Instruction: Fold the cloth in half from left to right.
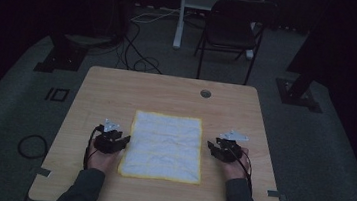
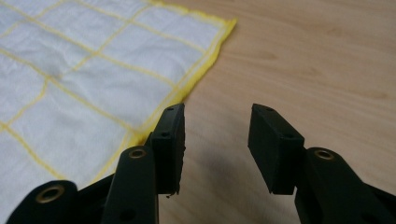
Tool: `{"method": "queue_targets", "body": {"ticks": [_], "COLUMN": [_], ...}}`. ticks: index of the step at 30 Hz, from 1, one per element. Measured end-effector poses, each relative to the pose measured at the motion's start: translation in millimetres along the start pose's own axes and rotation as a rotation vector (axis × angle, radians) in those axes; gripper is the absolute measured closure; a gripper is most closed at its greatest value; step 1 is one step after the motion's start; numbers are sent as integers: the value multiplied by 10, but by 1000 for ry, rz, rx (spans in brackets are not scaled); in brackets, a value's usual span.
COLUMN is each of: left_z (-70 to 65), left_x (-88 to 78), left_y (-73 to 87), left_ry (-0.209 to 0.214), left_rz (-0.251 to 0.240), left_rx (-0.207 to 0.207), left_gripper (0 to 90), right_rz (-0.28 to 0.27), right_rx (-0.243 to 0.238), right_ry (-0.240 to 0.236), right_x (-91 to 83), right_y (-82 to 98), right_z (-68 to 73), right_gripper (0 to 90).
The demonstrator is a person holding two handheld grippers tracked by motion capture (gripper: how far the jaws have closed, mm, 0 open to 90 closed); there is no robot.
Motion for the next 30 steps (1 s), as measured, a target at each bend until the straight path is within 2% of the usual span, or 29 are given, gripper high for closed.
{"method": "queue_targets", "body": {"ticks": [10, 17, 20, 24, 26, 28, 30], "left_z": [-56, -159, -237, -285, -296, -290, -285], "left_x": [80, 103, 106, 111, 108, 101, 94], "left_y": [-14, -11, -15, -18, -15, -11, -2], "left_ry": [3, 27, 55, 49, 32, 10, 14], "left_rz": [13, 11, 3, -1, -3, 1, 4], "left_rx": [13, 46, 56, 53, 59, 61, 61], "left_gripper": [571, 564, 553, 548, 574, 654, 748], "right_rz": [1, -4, 0, -2, -1, 3, 5], "right_rx": [26, 28, 31, 37, 36, 34, 34], "right_ry": [-8, -19, -20, -22, -23, -25, -28], "right_x": [-33, -48, -42, -47, -48, -44, -43], "right_y": [144, 171, 188, 201, 209, 216, 219], "right_z": [4, 37, 34, 32, 36, 44, 55], "right_gripper": [556, 555, 554, 555, 555, 555, 555]}}
Point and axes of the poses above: each handheld gripper's, and its own axes: x roughly forward along the jaws, y roughly out of its underside, z roughly to its left, the point moved 7 cm from there along x, roughly forward along the jaws, and after that the axes turned 13 degrees about -y, right-handed, at the moved point
